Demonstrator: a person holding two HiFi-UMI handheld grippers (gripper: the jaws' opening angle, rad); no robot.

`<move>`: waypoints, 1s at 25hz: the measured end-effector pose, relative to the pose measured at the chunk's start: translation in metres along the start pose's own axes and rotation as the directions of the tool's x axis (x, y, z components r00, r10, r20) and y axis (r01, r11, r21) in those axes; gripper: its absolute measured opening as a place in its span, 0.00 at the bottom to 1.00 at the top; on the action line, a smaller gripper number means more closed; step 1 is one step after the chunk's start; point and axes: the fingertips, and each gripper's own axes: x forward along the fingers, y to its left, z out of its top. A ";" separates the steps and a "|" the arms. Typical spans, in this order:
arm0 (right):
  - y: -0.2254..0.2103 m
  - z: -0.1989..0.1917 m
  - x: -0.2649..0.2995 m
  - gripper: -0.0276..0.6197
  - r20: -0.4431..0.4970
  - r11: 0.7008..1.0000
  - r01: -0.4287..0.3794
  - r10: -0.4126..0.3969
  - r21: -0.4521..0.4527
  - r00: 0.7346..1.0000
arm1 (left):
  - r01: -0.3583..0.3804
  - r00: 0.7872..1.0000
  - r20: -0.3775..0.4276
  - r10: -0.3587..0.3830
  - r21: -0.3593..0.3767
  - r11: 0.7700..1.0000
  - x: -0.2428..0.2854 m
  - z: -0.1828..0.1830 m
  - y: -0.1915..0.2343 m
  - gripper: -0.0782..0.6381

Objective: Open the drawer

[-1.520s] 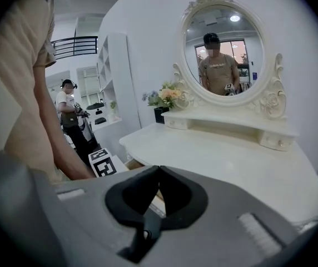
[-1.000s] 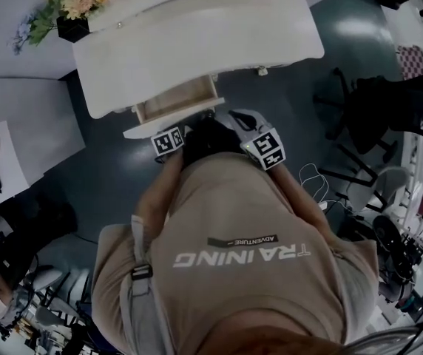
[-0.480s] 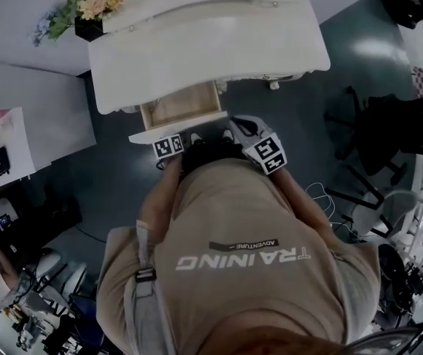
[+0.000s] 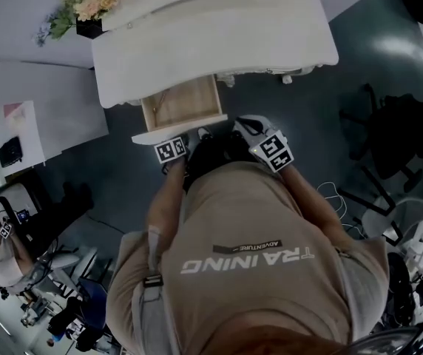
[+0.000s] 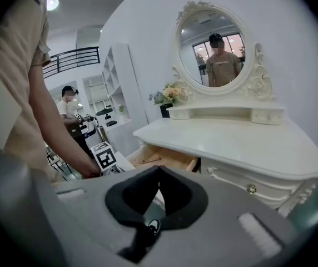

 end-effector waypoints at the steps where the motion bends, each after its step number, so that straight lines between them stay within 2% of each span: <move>1: -0.001 -0.003 0.000 0.05 0.000 1.000 -0.005 0.005 0.003 1.000 | -0.012 1.000 0.002 0.012 -0.004 1.000 -0.001 -0.003 0.000 0.30; 10: 0.036 -0.007 0.000 0.05 -0.019 0.999 -0.048 0.047 -0.009 0.999 | -0.018 1.000 -0.023 0.018 0.021 1.000 -0.012 -0.033 0.002 0.30; 16: 0.064 -0.002 0.009 0.05 -0.024 0.999 -0.043 0.042 -0.024 0.999 | 0.034 0.999 0.015 -0.035 0.023 0.999 -0.021 -0.031 0.004 0.30; 18: 0.073 0.000 0.010 0.05 -0.021 0.999 -0.038 0.037 -0.027 0.999 | 0.063 0.998 0.029 -0.063 0.016 0.998 -0.027 -0.035 0.004 0.30; 21: 0.075 0.002 0.014 0.05 -0.017 0.999 -0.020 0.020 -0.031 1.000 | 0.148 0.987 0.068 -0.147 -0.007 0.989 -0.040 -0.038 -0.004 0.30; 25: 0.076 0.022 0.018 0.05 0.004 0.999 -0.002 0.003 -0.050 1.000 | 0.238 0.965 0.106 -0.242 0.047 0.970 -0.067 -0.032 -0.021 0.27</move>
